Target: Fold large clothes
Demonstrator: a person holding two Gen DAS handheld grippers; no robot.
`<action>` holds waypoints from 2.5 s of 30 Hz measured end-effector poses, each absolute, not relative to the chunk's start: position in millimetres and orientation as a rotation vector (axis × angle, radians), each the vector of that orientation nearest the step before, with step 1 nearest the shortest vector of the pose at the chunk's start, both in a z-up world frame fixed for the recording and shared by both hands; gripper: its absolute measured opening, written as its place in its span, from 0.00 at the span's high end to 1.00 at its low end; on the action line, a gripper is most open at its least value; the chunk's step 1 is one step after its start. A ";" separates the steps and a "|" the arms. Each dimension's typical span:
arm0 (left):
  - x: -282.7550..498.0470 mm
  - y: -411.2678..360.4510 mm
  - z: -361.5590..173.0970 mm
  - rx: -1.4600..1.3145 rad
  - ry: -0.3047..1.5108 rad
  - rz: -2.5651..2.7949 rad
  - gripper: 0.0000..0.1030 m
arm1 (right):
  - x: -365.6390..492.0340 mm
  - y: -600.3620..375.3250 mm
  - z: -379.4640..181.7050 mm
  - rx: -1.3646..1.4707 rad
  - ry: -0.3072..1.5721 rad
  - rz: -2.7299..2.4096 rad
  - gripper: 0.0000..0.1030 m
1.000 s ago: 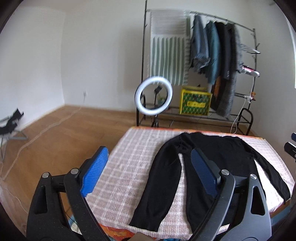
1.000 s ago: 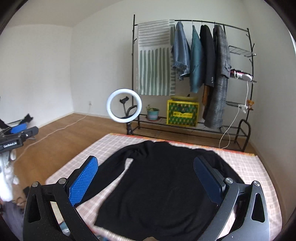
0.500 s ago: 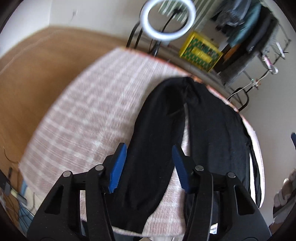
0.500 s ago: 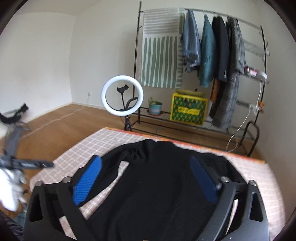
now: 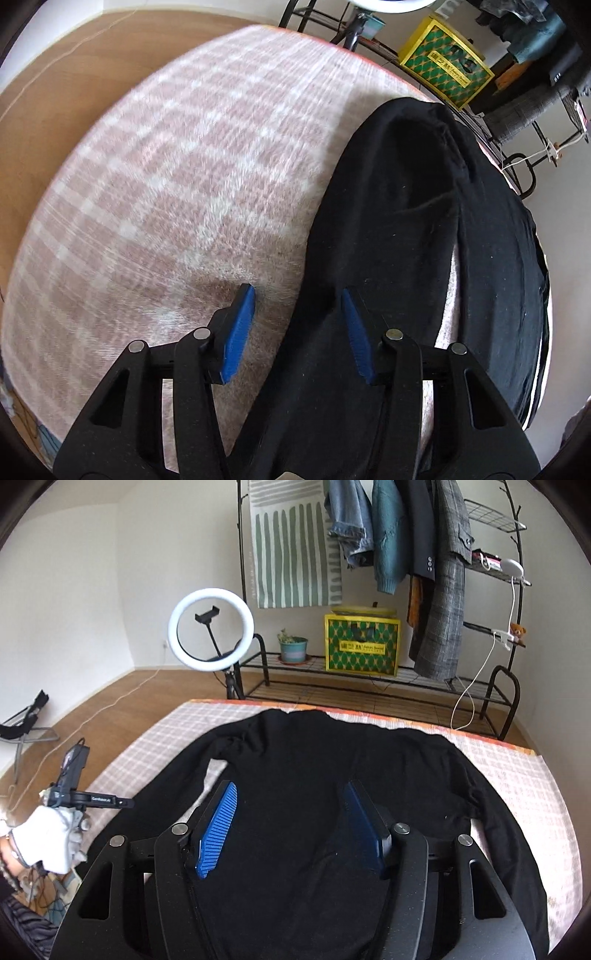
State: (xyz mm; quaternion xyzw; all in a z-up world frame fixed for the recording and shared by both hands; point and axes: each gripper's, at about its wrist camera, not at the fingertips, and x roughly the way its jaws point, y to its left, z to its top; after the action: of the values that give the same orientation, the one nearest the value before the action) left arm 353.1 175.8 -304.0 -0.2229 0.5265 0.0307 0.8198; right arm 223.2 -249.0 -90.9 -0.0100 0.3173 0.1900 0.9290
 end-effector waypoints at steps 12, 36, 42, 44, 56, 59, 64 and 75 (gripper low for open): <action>341.2 155.6 -279.4 -0.455 1.003 -0.037 0.98 | 229.4 -241.8 -100.7 -0.049 0.662 0.391 0.43; 315.2 -44.7 -227.0 -0.282 0.999 -0.406 0.98 | 330.9 -216.3 -155.5 0.049 0.826 0.609 0.61; 311.5 -65.1 -236.1 -0.179 1.064 -0.424 0.93 | 363.0 -197.1 -205.3 0.096 0.962 0.628 0.62; 301.9 -61.1 -232.8 -0.162 1.074 -0.441 0.62 | 364.1 -192.8 -215.0 0.081 0.986 0.634 0.63; 239.8 63.5 -250.1 -0.376 1.062 -0.196 0.56 | 301.1 -215.3 -187.4 0.048 0.976 0.698 0.63; 249.5 86.0 -268.0 -0.425 1.099 -0.063 0.54 | 280.6 -211.7 -179.3 0.044 0.985 0.707 0.63; 265.3 107.8 -280.8 -0.494 1.085 0.017 0.50 | 240.7 -215.0 -159.9 0.079 0.976 0.722 0.63; 249.3 66.6 -249.2 -0.345 0.994 -0.176 0.97 | 223.4 -230.5 -164.2 0.090 0.959 0.649 0.63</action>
State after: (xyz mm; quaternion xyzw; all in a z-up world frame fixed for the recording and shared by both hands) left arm 249.3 66.6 -249.2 -0.1646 0.4738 -0.0841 0.8610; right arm 223.4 -230.5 -164.2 0.0425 0.4530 0.3065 0.8361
